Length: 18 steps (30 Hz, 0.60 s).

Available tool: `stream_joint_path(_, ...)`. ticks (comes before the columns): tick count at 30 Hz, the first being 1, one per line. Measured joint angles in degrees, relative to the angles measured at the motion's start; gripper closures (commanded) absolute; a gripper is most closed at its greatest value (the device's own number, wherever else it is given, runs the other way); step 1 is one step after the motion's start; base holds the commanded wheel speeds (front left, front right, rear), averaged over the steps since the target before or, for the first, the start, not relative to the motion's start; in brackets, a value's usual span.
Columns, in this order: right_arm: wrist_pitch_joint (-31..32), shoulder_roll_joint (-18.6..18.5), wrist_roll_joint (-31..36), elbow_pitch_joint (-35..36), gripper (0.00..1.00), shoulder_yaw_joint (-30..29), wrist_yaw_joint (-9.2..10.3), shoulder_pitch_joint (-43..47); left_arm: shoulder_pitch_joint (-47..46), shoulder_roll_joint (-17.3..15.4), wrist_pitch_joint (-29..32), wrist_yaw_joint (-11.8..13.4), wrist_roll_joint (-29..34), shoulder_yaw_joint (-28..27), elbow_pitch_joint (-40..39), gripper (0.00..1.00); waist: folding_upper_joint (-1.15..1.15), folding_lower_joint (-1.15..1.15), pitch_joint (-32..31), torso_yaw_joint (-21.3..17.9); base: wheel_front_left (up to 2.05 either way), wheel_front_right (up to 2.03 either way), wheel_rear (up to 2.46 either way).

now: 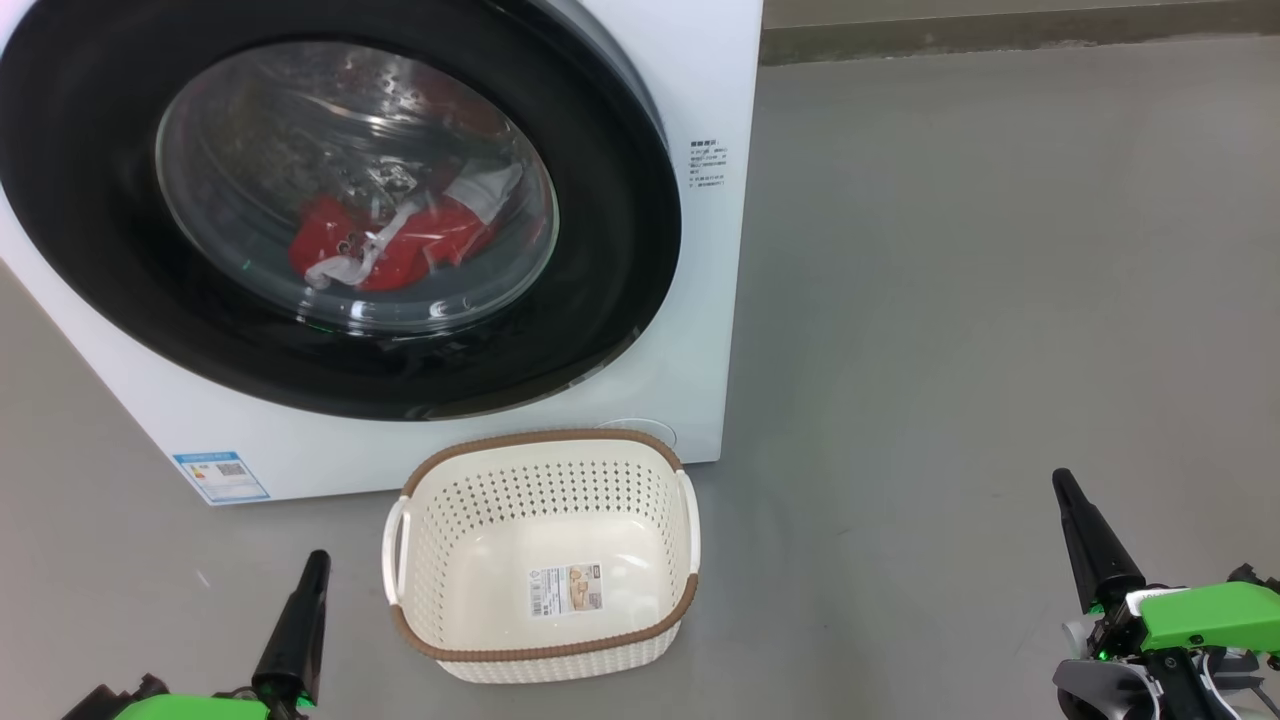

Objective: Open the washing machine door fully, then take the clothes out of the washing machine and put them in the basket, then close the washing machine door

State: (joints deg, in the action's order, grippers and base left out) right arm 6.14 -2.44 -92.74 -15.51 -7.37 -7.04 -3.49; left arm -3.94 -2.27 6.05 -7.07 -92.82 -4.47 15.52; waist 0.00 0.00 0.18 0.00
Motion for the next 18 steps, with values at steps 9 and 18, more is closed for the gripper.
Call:
stream_joint_path(9, 0.0, 0.0, 0.0, 0.0, 1.00, 0.0, 0.00, 0.0, 0.0, 0.0, 0.0, 0.0, 0.0, 0.0, 0.0, 1.00, 0.00, 0.00, 0.0, 0.0, 0.00, 0.00, 0.00)
stream_joint_path(18, 0.0, 0.2, 0.0, -0.7, 0.00, 0.0, 0.01, 0.3, 0.2, 0.1, 0.0, 0.0, 0.0, 0.1, 0.7, 0.00, 0.00, 0.00, 0.0, 0.0, 0.00, 0.00, 0.00)
